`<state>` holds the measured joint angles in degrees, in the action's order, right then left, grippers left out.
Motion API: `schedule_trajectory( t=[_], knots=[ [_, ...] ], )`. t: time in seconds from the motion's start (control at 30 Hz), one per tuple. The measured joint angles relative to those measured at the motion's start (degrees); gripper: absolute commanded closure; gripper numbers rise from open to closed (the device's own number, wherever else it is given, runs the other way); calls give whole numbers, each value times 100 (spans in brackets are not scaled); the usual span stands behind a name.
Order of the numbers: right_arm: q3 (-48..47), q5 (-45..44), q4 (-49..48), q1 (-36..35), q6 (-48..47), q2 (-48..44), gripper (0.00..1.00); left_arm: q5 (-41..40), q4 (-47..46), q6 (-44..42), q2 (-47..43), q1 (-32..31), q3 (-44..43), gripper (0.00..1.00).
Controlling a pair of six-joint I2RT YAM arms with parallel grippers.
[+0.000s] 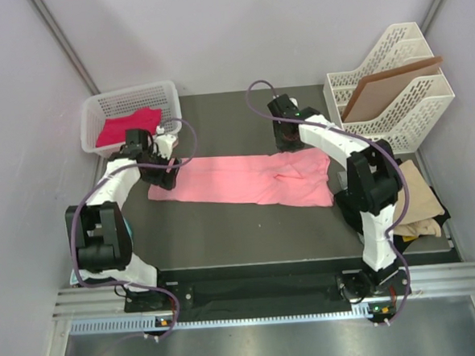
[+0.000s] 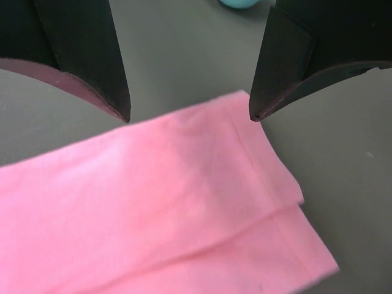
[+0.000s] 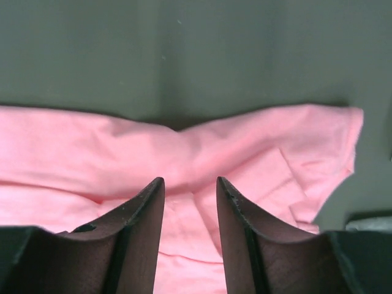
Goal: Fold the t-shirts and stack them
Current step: Fold the other side of the tshirt into a rectangle
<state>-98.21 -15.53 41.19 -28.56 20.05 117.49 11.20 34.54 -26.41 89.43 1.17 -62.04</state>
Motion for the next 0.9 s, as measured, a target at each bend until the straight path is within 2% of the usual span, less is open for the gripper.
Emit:
schedule_trajectory(
  t=[0.27,0.47,0.9],
  knots=[
    [938,111,-170,212,9,-354,66,151,-149,326,761,-254,-426,18],
    [1051,278,-264,245,11,-354,69,94,-219,398,1104,-505,-330,18],
    [1244,791,-575,295,118,-350,72,-155,-573,396,1248,-498,-153,18]
  ],
)
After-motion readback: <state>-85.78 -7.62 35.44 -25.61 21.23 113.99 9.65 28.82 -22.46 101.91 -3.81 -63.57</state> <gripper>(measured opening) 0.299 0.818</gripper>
